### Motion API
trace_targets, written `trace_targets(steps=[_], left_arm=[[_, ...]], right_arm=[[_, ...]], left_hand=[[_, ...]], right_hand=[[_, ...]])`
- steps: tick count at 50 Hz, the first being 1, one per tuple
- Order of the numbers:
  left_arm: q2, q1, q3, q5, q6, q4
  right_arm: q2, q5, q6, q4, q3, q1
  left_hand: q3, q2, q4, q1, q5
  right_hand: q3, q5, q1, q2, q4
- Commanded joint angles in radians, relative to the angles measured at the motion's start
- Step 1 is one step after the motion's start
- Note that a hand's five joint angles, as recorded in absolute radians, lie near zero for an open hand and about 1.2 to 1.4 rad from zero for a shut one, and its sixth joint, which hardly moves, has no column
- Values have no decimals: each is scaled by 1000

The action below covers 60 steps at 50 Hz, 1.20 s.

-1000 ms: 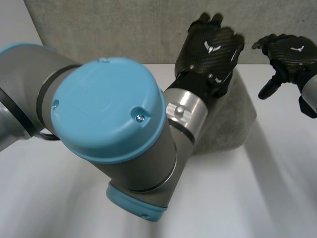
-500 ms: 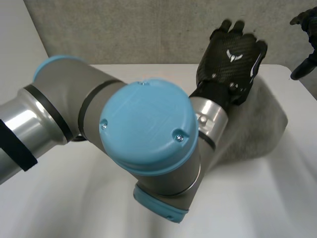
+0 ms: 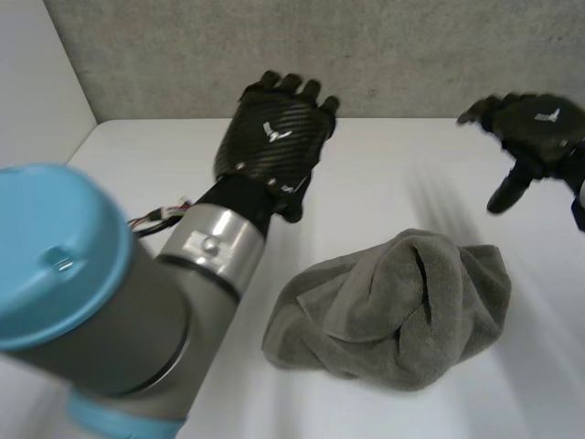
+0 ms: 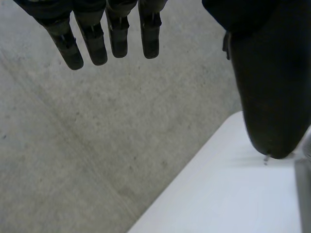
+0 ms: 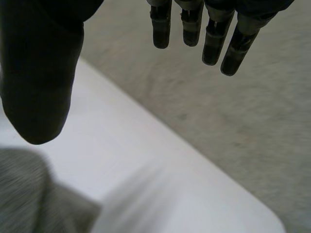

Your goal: Fold the towel.

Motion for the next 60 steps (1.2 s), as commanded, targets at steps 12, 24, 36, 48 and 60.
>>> trace_targets(steps=[12, 24, 36, 48, 60], left_arm=[[-57, -17, -251, -5, -86, -46], [-186, -17, -222, 10, -82, -55], [-323, -23, -156, 13, -82, -55], [-378, -28, -96, 13, -79, -54], [-326, -7, -83, 9, -83, -55]], right_arm=[[-24, -187, -455, 61, 273, 55], [43, -175, -484, -48, 299, 119], [158, -101, -617, -68, 276, 127], [171, 5, -546, -108, 252, 121], [126, 51, -276, -109, 175, 132]], left_hand=[[-51, -37, -59, -42, -22], [-51, -31, -59, -36, -17], [-51, 72, -59, 67, 86], [-51, 750, -59, 745, 764], [-51, 1158, -59, 1153, 1172]], right_hand=[[-43, -61, -70, -75, -76], [-43, -61, -70, -75, -76], [-43, -4, -13, -17, -76], [-43, 1160, 1151, 1146, -76], [-43, 1160, 1152, 1147, -76]])
